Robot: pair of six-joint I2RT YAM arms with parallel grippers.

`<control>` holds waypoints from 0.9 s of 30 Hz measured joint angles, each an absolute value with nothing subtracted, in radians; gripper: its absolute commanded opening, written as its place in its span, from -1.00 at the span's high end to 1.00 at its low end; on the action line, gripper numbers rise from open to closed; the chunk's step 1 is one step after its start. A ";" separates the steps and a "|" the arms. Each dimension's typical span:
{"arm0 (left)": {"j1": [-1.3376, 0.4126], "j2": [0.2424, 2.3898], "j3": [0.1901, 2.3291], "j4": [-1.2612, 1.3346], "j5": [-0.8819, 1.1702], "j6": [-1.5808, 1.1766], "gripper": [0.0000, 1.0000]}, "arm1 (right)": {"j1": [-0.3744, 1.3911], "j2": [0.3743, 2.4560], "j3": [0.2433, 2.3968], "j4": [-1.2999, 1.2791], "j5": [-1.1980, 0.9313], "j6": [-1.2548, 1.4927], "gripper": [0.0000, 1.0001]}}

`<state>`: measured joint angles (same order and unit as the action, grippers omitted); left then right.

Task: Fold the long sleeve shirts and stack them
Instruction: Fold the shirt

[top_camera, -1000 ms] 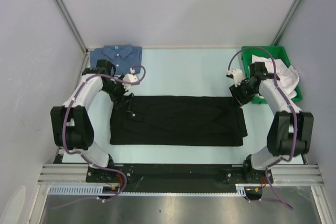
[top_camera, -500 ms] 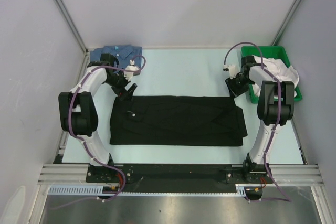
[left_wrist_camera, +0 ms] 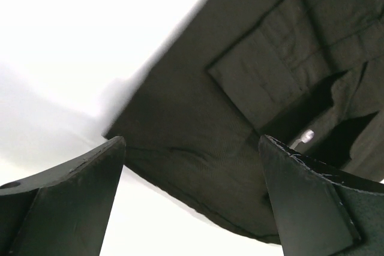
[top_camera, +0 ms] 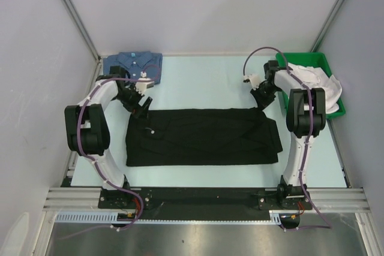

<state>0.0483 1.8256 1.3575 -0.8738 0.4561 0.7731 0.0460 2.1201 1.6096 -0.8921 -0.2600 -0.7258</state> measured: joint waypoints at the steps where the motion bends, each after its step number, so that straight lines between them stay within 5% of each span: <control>1: 0.053 1.825 1.357 -0.868 0.456 0.759 -0.96 | 0.052 2.138 1.640 -0.885 -0.246 -0.724 1.00; 13: 0.082 1.734 1.288 -0.776 0.447 0.651 -0.95 | 0.182 2.544 2.264 -0.516 -0.039 -0.688 1.00; 27: 0.082 1.607 1.143 -0.806 0.426 0.644 -0.94 | 0.417 2.700 2.363 0.075 -0.015 -0.761 0.95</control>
